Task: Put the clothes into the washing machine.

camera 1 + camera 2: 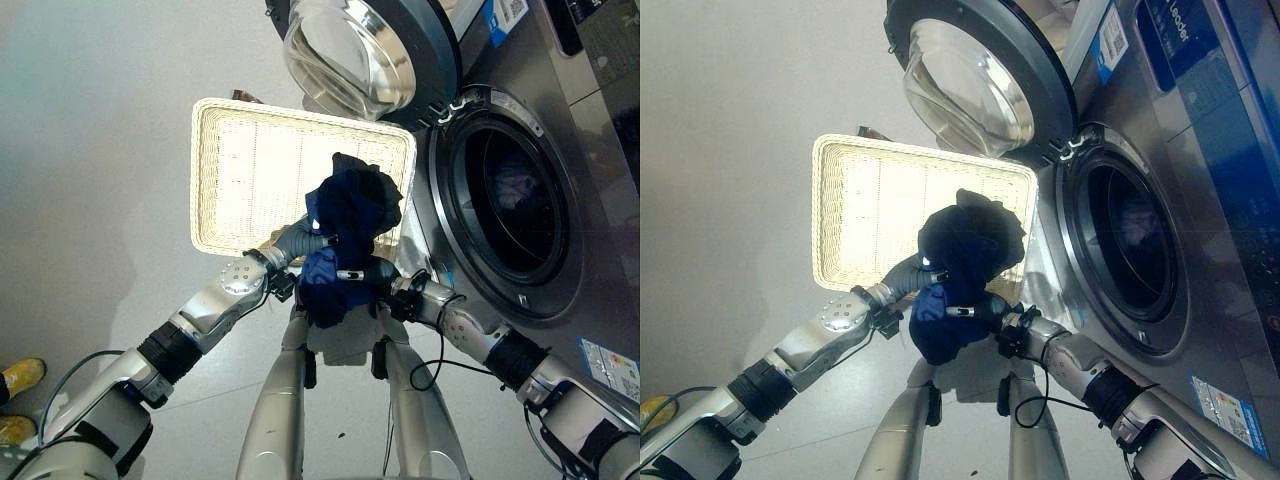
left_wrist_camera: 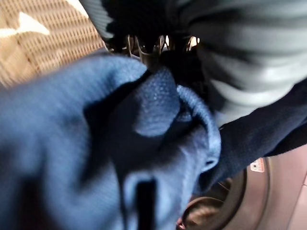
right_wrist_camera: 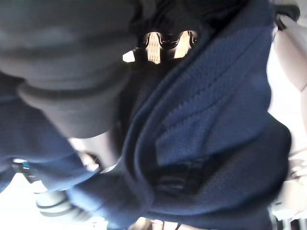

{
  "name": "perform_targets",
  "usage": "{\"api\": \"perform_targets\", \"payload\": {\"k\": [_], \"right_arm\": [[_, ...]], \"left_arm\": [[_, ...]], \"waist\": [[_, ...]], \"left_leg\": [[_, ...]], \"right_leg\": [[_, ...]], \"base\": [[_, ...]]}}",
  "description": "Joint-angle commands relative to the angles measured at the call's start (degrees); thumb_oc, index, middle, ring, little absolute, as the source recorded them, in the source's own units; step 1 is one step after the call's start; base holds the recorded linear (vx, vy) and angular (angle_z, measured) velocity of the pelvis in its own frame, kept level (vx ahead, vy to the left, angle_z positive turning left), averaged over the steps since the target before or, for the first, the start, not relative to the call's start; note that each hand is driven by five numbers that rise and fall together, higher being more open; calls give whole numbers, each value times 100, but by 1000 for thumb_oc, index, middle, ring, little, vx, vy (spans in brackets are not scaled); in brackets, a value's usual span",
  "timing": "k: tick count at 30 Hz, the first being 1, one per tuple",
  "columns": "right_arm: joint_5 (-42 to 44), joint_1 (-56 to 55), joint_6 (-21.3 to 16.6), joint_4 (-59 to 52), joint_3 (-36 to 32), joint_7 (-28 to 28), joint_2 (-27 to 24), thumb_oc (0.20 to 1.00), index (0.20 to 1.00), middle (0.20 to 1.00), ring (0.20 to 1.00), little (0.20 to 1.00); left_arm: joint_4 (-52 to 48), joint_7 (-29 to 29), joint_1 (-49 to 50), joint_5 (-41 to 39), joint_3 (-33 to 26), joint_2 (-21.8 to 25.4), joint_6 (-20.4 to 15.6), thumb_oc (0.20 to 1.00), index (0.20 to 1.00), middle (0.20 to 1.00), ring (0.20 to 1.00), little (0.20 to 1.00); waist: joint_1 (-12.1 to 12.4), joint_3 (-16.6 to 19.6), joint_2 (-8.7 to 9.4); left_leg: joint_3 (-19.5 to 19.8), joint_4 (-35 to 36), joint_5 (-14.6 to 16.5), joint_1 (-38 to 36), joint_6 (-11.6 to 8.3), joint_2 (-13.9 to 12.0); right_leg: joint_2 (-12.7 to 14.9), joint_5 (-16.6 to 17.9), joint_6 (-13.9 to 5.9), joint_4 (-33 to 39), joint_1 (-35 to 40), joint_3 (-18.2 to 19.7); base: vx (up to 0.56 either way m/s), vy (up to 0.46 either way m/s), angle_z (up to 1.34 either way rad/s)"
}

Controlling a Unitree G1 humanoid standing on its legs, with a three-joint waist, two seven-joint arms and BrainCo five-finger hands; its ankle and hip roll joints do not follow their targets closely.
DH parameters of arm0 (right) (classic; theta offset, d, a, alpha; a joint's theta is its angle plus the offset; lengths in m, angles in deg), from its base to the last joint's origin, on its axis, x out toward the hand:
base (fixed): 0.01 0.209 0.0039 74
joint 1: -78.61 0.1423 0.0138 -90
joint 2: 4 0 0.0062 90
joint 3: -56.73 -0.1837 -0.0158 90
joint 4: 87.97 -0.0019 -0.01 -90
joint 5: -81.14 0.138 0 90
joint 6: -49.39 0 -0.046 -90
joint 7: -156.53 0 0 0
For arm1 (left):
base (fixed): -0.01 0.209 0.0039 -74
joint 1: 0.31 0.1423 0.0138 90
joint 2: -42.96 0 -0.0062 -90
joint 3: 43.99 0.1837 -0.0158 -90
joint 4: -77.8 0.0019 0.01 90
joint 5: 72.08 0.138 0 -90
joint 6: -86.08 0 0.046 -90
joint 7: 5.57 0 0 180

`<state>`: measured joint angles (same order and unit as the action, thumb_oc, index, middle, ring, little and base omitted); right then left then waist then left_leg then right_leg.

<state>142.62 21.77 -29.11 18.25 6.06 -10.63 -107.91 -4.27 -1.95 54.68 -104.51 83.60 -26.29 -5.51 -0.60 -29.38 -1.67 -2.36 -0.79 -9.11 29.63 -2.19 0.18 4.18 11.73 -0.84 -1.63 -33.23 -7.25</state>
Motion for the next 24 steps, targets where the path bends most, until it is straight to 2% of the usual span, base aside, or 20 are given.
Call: {"api": "perform_targets", "payload": {"k": [1, 2, 3, 4, 6, 9, 10, 15, 19, 21, 24], "right_arm": [[387, -52, -241, -347, 160, -55, 236, 200, 200, 200, 200, 200], [426, -105, -334, -288, 118, -158, 294, 200, 200, 200, 200, 200], [440, -146, -406, -250, 92, -203, 324, 200, 200, 200, 200, 200], [440, -183, -499, -198, 49, -302, 359, 200, 200, 200, 200, 200], [429, -220, -573, -149, 14, -365, 402, 200, 200, 200, 200, 200], [463, -245, -671, -44, -57, -436, 409, 200, 200, 200, 200, 200], [515, -264, -758, 53, -100, -499, 408, 200, 200, 200, 200, 200], [733, -293, -903, 279, -270, -537, 446, 200, 200, 200, 200, 200], [1094, -291, -1282, 451, -456, -545, 461, 200, 200, 200, 200, 200], [1396, -302, -1616, 536, -686, -522, 459, 200, 200, 200, 200, 200], [1809, -330, -2044, 640, -1044, -494, 462, 200, 200, 200, 200, 200]], "left_arm": [[-273, -476, -107, 576, -65, -108, -795, 200, 200, 200, 200, 200], [-255, -620, -66, 924, -50, -132, -918, 504, 504, 504, 504, 504], [-254, -736, -44, 1148, -49, -146, -921, 655, 655, 655, 655, 655], [-240, -838, -43, 1389, -15, -143, -884, 1000, 1000, 1000, 1000, 1000], [-228, -952, -44, 1704, 15, -147, -792, 1000, 1000, 1000, 1000, 1000], [-129, -1201, -89, 2090, 98, -74, -838, 1000, 1000, 1000, 1000, 1000], [-101, -1423, -120, 2296, 125, -28, -823, 1000, 1000, 1000, 1000, 1000], [-28, -1621, -177, 2610, 133, 47, -768, 1000, 1000, 1000, 1000, 1000], [80, -2006, -216, 2658, 104, 103, -466, 1000, 1000, 1000, 1000, 1000], [277, -2407, -172, 2359, -56, 115, -254, 1000, 1000, 1000, 1000, 1000], [602, -2872, -18, 2070, -339, 85, -124, 1000, 1000, 1000, 1000, 1000]], "waist": [[-48, -42, -171], [-41, -42, -169], [-36, -42, -168], [-34, -42, -169], [-36, -42, -168], [-46, -42, -158], [-52, -42, -155], [-61, -42, -167], [-65, -42, -199], [-73, -42, -213], [-82, -42, -225]], "left_leg": [[-301, -115, 225, 74, 32, 318], [-295, -103, 217, 80, 29, 318], [-288, -98, 214, 90, 28, 320], [-285, -83, 202, 105, 27, 320], [-288, -76, 196, 111, 30, 320], [-288, -64, 190, 111, 19, 317], [-301, -73, 193, 113, 15, 312], [-319, -81, 200, 110, 2, 305], [-300, -130, 213, 139, -5, 315], [-299, -174, 240, 149, -9, 317], [-309, -205, 263, 151, -22, 309]], "right_leg": [[-132, -623, -315, -394, 40, -164], [-130, -616, -314, -379, 41, -171], [-131, -613, -314, -373, 34, -173], [-132, -601, -318, -364, 18, -178], [-134, -593, -317, -364, 7, -183], [-135, -581, -327, -350, 7, -191], [-137, -579, -331, -352, 2, -189], [-133, -584, -340, -366, -3, -173], [-137, -603, -337, -427, -40, -143], [-139, -634, -341, -477, -57, -122], [-150, -666, -349, -517, -66, -97]], "base": [[-5, -47, -8], [1, -43, -8], [-1, -56, -5], [-3, -37, -4], [-2, -17, -1], [7, -35, -1], [12, -34, 0], [3, -6, 0], [0, 0, 0], [0, 0, 0], [0, 0, 0]]}}
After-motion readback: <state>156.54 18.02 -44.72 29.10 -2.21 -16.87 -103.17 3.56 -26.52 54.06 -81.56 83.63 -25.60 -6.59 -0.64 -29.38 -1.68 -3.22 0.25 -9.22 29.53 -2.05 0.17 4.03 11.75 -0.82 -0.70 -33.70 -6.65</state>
